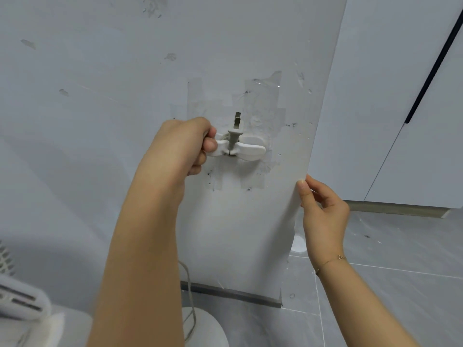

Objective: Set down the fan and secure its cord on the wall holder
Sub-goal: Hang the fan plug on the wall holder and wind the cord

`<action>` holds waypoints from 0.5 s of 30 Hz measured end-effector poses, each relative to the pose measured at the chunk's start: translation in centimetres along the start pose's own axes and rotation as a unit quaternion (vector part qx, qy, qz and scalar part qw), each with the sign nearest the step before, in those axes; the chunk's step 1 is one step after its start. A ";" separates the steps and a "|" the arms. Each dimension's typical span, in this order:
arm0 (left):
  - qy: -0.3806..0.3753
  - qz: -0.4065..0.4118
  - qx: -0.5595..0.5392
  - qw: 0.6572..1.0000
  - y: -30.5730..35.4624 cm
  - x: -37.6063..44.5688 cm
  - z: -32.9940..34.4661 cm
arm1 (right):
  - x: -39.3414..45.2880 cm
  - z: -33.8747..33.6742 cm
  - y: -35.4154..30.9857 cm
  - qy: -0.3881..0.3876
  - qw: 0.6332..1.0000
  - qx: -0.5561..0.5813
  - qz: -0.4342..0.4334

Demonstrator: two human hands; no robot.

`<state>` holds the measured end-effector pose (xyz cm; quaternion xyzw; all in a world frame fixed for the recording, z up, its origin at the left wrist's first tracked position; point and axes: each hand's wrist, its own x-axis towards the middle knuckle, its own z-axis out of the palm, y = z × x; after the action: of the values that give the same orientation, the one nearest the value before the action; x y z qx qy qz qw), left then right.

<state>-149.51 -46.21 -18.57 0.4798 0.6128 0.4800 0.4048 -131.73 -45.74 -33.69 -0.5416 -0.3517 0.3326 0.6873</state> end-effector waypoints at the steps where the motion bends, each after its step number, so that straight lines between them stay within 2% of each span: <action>1: -0.003 0.010 -0.003 1.000 0.3 -0.3 0.0 | 0.0 0.0 0.0 0.000 1.000 0.000 0.000; 6: -0.026 0.051 -0.035 0.998 1.6 -1.3 1.6 | 0.0 0.0 0.1 -0.002 1.000 0.000 -0.005; 10: 0.019 0.082 -0.050 0.995 1.5 -1.8 3.2 | -0.1 0.0 0.0 -0.007 1.000 0.005 -0.005; 15: 0.029 0.085 -0.071 0.993 1.6 -2.0 4.0 | -0.1 0.0 0.1 -0.008 1.000 0.009 -0.008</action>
<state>-144.98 -47.23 -17.81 0.4862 0.5457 0.5688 0.3772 -131.74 -45.78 -33.84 -0.5300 -0.3589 0.3342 0.6918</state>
